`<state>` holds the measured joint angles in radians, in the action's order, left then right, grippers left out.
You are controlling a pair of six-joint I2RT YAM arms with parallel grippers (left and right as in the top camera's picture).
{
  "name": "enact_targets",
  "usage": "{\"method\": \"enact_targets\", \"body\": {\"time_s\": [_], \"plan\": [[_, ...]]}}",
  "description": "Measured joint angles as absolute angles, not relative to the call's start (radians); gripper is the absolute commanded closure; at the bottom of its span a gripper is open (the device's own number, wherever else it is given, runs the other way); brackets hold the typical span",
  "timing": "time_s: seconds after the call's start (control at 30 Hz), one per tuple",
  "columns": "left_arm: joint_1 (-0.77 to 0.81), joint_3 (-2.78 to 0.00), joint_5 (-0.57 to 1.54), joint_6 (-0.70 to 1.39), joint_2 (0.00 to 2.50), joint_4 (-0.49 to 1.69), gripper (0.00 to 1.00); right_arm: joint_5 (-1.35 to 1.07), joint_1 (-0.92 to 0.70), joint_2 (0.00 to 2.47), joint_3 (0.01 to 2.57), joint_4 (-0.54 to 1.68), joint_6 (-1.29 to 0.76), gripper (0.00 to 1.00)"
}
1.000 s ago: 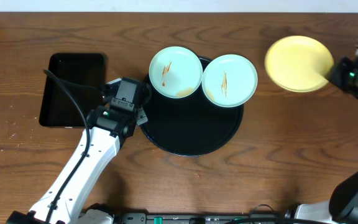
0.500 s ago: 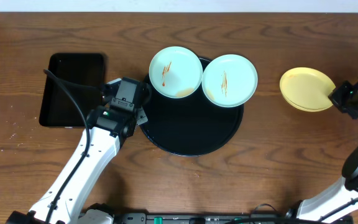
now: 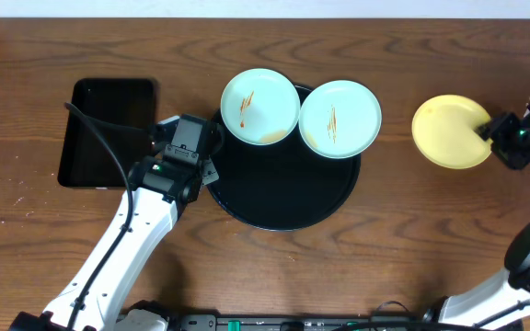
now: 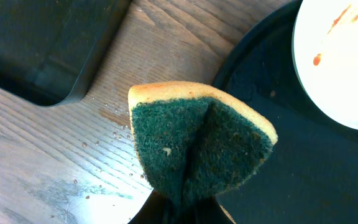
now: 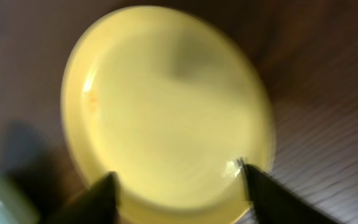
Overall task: Clean dirty plates on tray and stack at the side
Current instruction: 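Reach the right gripper to the rim of a pale green plate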
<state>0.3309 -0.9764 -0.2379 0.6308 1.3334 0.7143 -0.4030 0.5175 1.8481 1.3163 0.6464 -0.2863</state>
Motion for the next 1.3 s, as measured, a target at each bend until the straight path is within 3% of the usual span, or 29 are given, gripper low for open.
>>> {"method": "enact_targets", "body": {"time_s": [0.17, 0.37, 0.63, 0.87, 1.03, 1.1, 1.27, 1.3], "plan": [[0.331, -0.976, -0.238, 0.631, 1.333, 0.704, 0.92, -0.442, 0.415, 1.728, 1.392, 0.777, -0.199, 0.01], [0.331, -0.976, -0.238, 0.63, 1.336, 0.695, 0.92, -0.401, 0.123, 1.7, 1.525, 0.886, -0.084, 0.01], [0.331, -0.976, -0.238, 0.63, 1.339, 0.706, 0.93, -0.408, -0.239, 1.702, 1.531, 0.648, -0.039, 0.01], [0.331, -0.976, -0.238, 0.63, 1.339, 0.714, 0.92, -0.176, -0.416, 1.816, 1.54, 0.476, -0.085, 0.01], [0.331, -0.976, -0.238, 0.631, 1.339, 0.714, 0.93, -0.093, -0.474, 2.014, 1.634, 0.593, -0.144, 0.02], [0.331, -0.976, -0.238, 0.63, 1.339, 0.714, 0.92, -0.096, -0.482, 2.093, 1.732, 0.675, -0.156, 0.05], [0.331, -0.976, -0.238, 0.631, 1.339, 0.712, 0.92, -0.102, -0.495, 2.218, 1.953, 0.783, -0.189, 0.29], [0.331, -0.976, -0.238, 0.631, 1.339, 0.712, 0.92, -0.102, -0.498, 2.226, 1.966, 0.782, -0.199, 0.3]]}}
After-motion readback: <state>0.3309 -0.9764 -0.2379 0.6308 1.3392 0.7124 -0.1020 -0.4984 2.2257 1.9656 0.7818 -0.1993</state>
